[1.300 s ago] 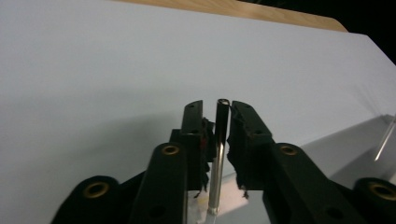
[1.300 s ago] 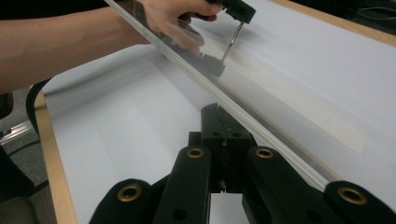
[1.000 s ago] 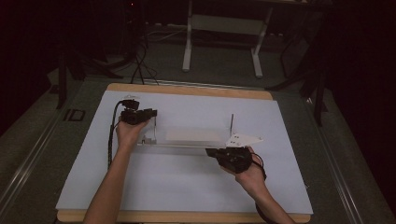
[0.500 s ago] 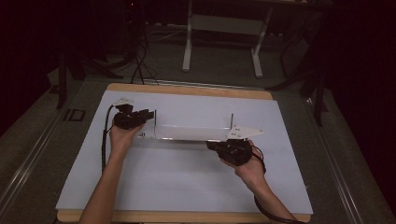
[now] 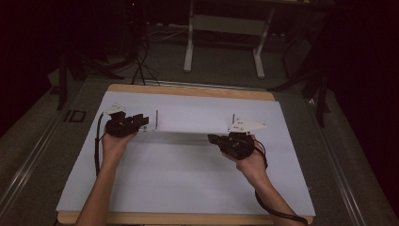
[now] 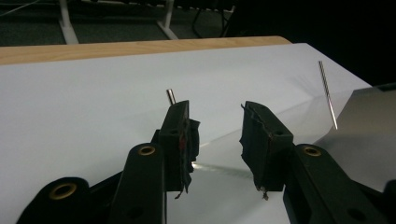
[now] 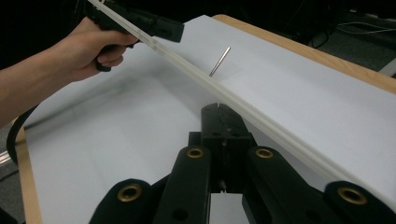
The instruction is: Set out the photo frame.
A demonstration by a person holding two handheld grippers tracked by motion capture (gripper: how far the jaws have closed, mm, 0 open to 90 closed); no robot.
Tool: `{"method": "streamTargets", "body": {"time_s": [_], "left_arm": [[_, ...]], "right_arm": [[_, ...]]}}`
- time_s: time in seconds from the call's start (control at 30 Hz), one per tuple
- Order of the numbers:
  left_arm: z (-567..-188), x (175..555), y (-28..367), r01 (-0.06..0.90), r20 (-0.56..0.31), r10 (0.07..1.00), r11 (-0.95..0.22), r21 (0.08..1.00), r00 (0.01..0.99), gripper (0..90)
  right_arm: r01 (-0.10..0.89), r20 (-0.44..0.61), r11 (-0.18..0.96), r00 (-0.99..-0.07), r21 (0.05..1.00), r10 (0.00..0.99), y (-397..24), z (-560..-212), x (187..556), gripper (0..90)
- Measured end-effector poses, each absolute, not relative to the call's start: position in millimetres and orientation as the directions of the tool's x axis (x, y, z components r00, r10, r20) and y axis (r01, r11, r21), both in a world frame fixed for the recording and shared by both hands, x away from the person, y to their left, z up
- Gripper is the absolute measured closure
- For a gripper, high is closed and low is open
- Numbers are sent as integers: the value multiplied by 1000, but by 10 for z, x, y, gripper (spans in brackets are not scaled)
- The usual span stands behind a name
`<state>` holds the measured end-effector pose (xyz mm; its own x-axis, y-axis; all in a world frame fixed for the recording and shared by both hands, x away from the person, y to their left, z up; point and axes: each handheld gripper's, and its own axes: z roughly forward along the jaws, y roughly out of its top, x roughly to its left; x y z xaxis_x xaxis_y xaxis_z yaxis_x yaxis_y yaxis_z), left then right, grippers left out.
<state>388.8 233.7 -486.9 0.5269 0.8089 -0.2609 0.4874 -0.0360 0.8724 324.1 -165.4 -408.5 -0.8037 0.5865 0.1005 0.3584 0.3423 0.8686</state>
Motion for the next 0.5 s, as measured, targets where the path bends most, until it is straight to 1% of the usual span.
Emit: {"method": "streamTargets", "body": {"time_s": [0.17,0.43,0.5], "left_arm": [[-4895,3824,2366,474,-241,805,-56,879,542,612],[-4904,3767,2436,462,-238,797,-58,885,555,606],[-4903,3743,2425,454,-220,787,-84,887,576,600]], "right_arm": [[356,96,341,-801,870,591,-1650,-4047,3286,900],[355,94,331,-793,874,602,-1639,-3988,3366,900],[355,94,330,-793,875,602,-1638,-3973,3388,900]]}}
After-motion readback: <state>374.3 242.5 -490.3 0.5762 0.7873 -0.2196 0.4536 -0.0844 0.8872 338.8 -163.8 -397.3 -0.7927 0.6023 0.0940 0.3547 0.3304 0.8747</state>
